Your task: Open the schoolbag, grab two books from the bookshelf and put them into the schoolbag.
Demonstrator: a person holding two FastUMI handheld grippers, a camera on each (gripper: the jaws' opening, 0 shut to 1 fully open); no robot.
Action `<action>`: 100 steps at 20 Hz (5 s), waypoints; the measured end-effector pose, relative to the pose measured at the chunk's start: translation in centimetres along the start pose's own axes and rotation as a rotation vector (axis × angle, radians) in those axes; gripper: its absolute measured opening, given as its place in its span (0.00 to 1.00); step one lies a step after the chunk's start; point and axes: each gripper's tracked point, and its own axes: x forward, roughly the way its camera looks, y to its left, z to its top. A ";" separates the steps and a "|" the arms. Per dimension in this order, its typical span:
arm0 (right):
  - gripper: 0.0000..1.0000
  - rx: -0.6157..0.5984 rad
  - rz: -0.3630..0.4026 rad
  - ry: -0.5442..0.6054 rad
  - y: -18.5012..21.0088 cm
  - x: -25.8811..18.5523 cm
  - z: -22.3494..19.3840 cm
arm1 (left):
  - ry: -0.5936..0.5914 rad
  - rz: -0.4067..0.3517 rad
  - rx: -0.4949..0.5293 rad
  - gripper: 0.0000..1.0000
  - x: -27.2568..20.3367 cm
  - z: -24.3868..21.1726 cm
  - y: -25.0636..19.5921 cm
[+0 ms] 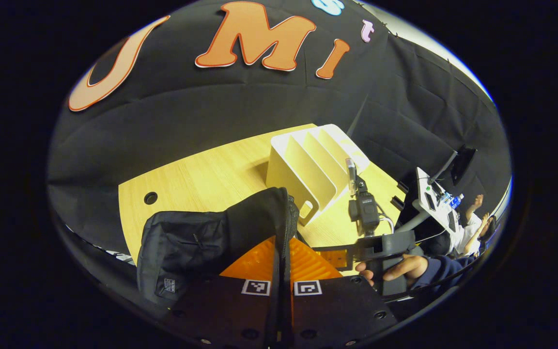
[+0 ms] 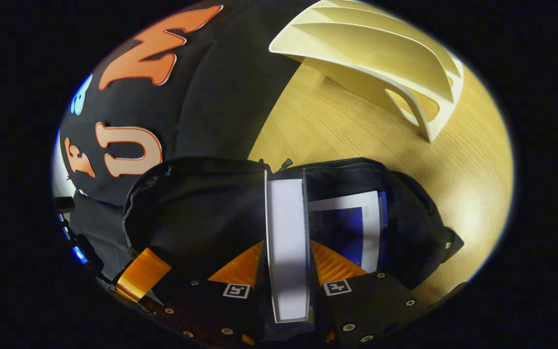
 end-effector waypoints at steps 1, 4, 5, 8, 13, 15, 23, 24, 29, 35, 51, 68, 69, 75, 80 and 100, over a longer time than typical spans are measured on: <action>0.63 -0.053 -0.036 0.005 -0.9 -0.6 0.2 | -0.004 0.007 -0.002 0.04 0.1 -0.2 -0.1; 0.43 -0.151 -0.075 0.011 -1.7 -3.2 1.4 | -0.013 0.001 0.005 0.07 1.0 -0.7 -1.5; 0.72 -0.165 -0.074 -0.001 -1.8 -4.2 2.2 | -0.007 -0.009 0.020 0.11 1.5 -1.1 -2.3; 0.82 -0.219 -0.114 -0.034 -3.2 -7.0 4.6 | -0.016 -0.044 0.046 0.29 2.3 -0.8 -5.2; 0.95 -0.334 -0.167 -0.091 -5.3 -12.2 9.3 | -0.097 0.008 0.066 0.77 3.9 2.2 -8.6; 0.95 -0.391 -0.193 -0.121 -6.2 -15.1 11.9 | -0.126 0.048 0.022 0.84 4.6 3.3 -9.8; 0.96 -0.654 -0.232 -0.303 -7.4 -25.6 21.9 | -0.329 0.279 -0.104 0.96 5.1 8.8 -14.5; 0.96 -0.684 -0.234 -0.329 -7.3 -26.8 22.9 | -0.366 0.308 -0.114 0.97 4.7 9.3 -15.1; 0.95 -0.822 -0.196 -0.474 -4.5 -32.6 26.1 | -0.560 0.478 -0.145 0.97 1.4 13.8 -17.3; 0.95 -0.953 -0.156 -0.669 -0.4 -37.8 27.4 | -0.710 0.620 -0.113 0.97 -2.3 16.5 -19.3; 0.94 -0.968 -0.162 -0.902 2.0 -37.3 27.5 | -0.866 0.650 -0.048 0.94 -3.7 17.0 -18.1; 0.95 -1.019 -0.211 -0.913 2.1 -36.3 27.2 | -0.851 0.628 -0.038 0.95 -2.4 16.0 -17.3; 0.95 -1.015 -0.211 -0.913 1.9 -36.2 27.2 | -0.849 0.624 -0.034 0.95 -2.2 16.0 -17.4; 0.94 -1.009 -0.215 -0.913 1.7 -36.1 27.5 | -0.855 0.633 -0.015 0.95 -2.3 16.2 -17.3; 0.95 -1.020 -0.215 -0.910 1.8 -35.9 27.6 | -0.857 0.646 -0.014 0.94 -2.6 16.3 -16.8; 0.95 -1.024 -0.235 -0.913 1.9 -35.2 27.2 | -0.843 0.664 0.006 0.95 -3.3 15.3 -15.7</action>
